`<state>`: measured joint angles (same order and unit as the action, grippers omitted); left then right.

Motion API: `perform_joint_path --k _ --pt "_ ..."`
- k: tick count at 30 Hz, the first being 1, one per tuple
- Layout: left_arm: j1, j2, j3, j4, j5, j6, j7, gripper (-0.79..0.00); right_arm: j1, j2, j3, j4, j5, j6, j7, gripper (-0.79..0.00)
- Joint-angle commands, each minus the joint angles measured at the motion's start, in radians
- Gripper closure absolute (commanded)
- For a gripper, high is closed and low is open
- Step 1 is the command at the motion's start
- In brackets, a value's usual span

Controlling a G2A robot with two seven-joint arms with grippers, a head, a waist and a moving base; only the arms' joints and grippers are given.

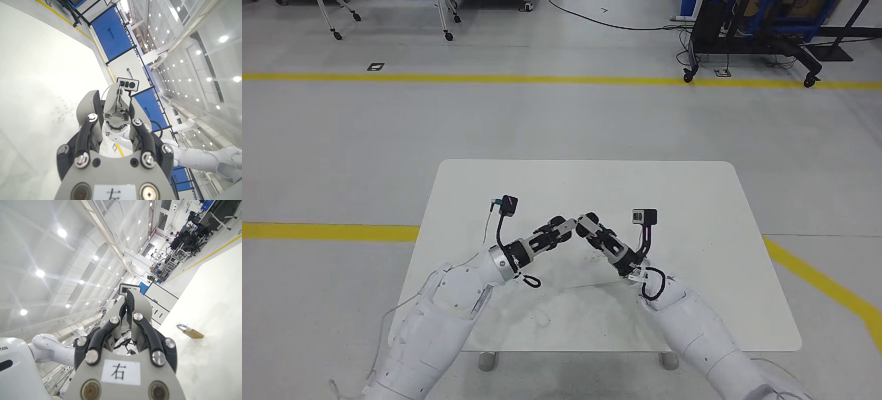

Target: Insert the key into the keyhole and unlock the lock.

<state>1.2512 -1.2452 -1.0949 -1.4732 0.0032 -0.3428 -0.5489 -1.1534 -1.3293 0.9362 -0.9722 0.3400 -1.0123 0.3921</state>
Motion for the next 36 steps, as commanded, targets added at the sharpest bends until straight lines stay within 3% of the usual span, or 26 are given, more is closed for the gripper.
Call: perform_joint_path --k 1,12,18,19,20,21,31,32,33,36 --pt "0.001 0.000 -0.001 0.001 -0.002 -0.003 0.002 -0.388 0.001 -0.004 0.003 0.005 0.007 0.000 0.013 0.000" --pt "-0.003 -0.001 0.002 0.011 -0.013 -0.007 0.002 -0.249 0.005 -0.024 0.021 0.035 0.043 0.000 0.086 0.000" --pt "-0.004 -0.001 0.007 0.014 0.005 -0.006 0.008 -0.215 0.005 -0.032 0.034 0.045 0.052 0.000 0.117 0.000" --pt "-0.004 -0.001 0.008 0.014 0.006 -0.006 0.009 -0.194 0.005 -0.034 0.036 0.045 0.052 0.000 0.122 0.000" --pt "-0.004 -0.001 0.008 0.013 0.003 -0.006 0.011 -0.055 0.004 -0.035 0.037 0.045 0.052 0.000 0.126 0.000" --pt "-0.003 -0.002 0.008 0.012 0.002 -0.007 0.011 0.000 0.003 -0.036 0.039 0.045 0.054 0.000 0.131 0.000" --pt "0.002 0.000 0.009 0.000 0.018 -0.008 0.014 0.000 -0.010 -0.045 0.069 0.040 0.052 0.000 0.163 0.000" --pt "0.003 0.000 0.008 -0.001 0.019 -0.010 0.018 0.000 -0.012 -0.046 0.072 0.039 0.051 0.000 0.166 -0.080" --pt "0.004 0.000 0.005 -0.001 0.021 -0.010 0.026 0.000 -0.013 -0.047 0.075 0.038 0.052 0.000 0.167 -0.785" --pt "0.011 0.001 -0.012 -0.008 0.015 -0.002 0.066 0.000 -0.013 -0.047 0.075 0.038 0.052 0.000 0.167 -0.785"
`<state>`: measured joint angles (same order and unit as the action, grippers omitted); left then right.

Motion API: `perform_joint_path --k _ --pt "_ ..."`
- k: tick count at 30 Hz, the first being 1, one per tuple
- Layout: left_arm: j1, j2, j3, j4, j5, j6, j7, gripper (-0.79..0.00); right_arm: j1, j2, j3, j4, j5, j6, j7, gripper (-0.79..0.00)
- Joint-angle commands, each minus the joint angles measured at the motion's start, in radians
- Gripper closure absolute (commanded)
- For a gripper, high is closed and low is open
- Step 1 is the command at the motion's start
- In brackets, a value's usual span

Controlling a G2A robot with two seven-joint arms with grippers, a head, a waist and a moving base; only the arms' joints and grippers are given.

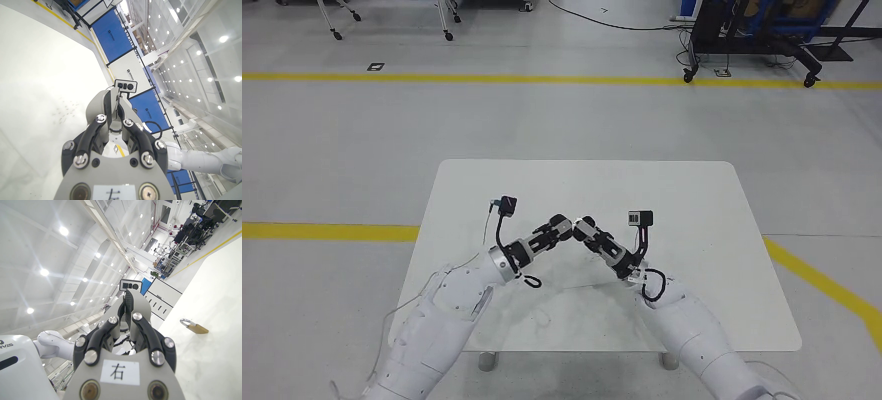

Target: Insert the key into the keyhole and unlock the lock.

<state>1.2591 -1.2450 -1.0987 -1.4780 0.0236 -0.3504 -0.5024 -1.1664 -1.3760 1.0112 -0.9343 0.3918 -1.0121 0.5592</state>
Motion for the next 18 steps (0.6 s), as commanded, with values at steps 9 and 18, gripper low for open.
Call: perform_joint_path --k 9,18 --pt "0.003 0.000 -0.008 -0.004 -0.005 0.006 0.020 0.000 0.000 0.000 0.000 0.000 0.000 0.000 0.000 -0.785" --pt "0.031 0.018 -0.044 -0.074 0.120 0.003 -0.021 0.000 0.015 0.015 0.006 -0.012 -0.087 0.040 0.079 -0.785"
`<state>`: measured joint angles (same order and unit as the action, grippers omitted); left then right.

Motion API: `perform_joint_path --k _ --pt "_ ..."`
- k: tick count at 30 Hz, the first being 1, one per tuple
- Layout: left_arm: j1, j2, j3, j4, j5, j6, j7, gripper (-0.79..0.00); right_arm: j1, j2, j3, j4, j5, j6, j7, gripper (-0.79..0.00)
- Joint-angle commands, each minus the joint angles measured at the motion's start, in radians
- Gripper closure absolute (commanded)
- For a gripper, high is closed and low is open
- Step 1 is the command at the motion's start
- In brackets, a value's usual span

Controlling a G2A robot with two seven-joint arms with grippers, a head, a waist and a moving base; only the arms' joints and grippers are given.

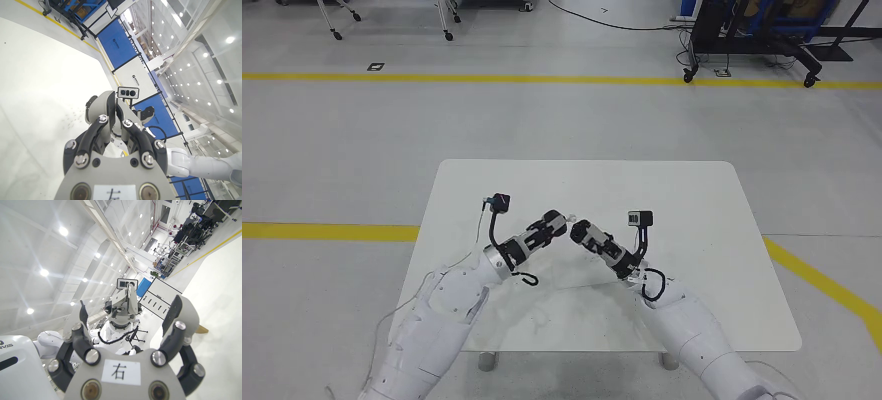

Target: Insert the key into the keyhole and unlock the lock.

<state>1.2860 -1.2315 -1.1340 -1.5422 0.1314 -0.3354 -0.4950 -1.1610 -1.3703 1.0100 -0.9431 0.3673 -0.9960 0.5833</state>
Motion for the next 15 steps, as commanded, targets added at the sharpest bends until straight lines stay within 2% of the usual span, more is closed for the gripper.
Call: perform_joint_path --k 1,4,6,8,10,13,15 --pt "0.007 0.009 -0.022 -0.016 0.020 -0.019 -0.047 0.000 0.022 0.022 0.026 -0.007 -0.116 0.039 0.094 -0.785" --pt "0.017 0.021 -0.062 -0.031 -0.003 -0.038 -0.130 0.000 0.022 0.058 0.083 -0.072 -0.199 0.063 0.200 -0.785" --pt "0.010 0.031 -0.079 -0.035 -0.015 -0.034 -0.227 0.000 0.003 0.080 0.121 -0.134 -0.198 0.076 0.274 -0.785" --pt "0.006 0.038 -0.092 -0.042 -0.003 -0.032 -0.280 0.000 -0.021 0.099 0.158 -0.190 -0.175 0.099 0.329 -0.785" --pt "0.005 0.043 -0.097 -0.050 0.005 -0.051 -0.313 0.000 -0.043 0.115 0.175 -0.243 -0.150 0.134 0.375 -0.653" --pt "0.007 0.046 -0.085 -0.057 -0.006 -0.076 -0.359 0.000 -0.072 0.131 0.180 -0.300 -0.123 0.178 0.419 -0.385" --pt "0.003 0.047 -0.072 -0.054 -0.012 -0.083 -0.374 0.000 -0.084 0.139 0.174 -0.318 -0.104 0.194 0.435 -0.320"
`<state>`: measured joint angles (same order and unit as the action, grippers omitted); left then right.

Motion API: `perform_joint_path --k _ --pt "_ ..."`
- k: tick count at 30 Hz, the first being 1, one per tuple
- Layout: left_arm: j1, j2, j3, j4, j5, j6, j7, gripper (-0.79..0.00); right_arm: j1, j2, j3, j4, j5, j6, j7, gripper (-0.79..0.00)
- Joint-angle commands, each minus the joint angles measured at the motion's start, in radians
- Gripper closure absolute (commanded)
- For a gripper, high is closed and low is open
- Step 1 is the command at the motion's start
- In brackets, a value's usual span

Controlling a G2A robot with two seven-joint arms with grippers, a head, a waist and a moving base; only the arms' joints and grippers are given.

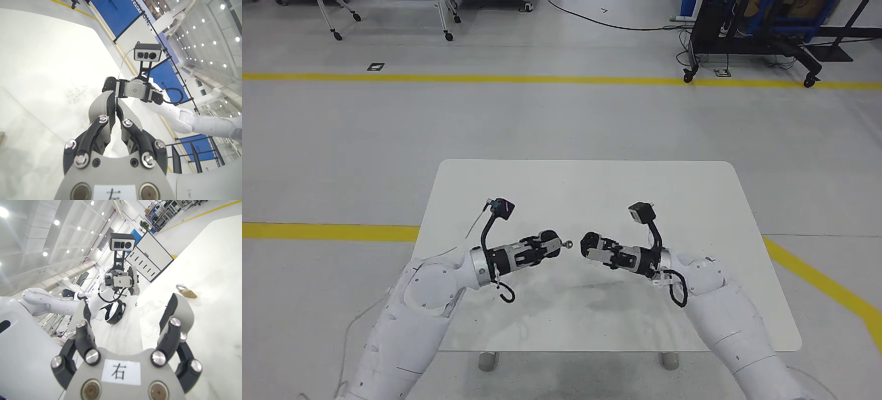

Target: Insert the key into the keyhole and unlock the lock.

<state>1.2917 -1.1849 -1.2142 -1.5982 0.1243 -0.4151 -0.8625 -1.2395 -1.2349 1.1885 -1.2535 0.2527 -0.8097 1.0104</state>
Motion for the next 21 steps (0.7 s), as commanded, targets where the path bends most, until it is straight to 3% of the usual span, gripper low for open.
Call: perform_joint_path --k 1,21 --pt "-0.004 -0.001 0.015 0.005 -0.011 -0.007 -0.007 0.000 -0.009 0.006 -0.012 -0.014 0.020 0.015 0.015 -0.286" --pt "-0.042 -0.001 0.092 0.036 0.007 -0.009 0.026 0.000 0.022 0.050 -0.100 0.013 0.073 0.027 0.027 0.000"
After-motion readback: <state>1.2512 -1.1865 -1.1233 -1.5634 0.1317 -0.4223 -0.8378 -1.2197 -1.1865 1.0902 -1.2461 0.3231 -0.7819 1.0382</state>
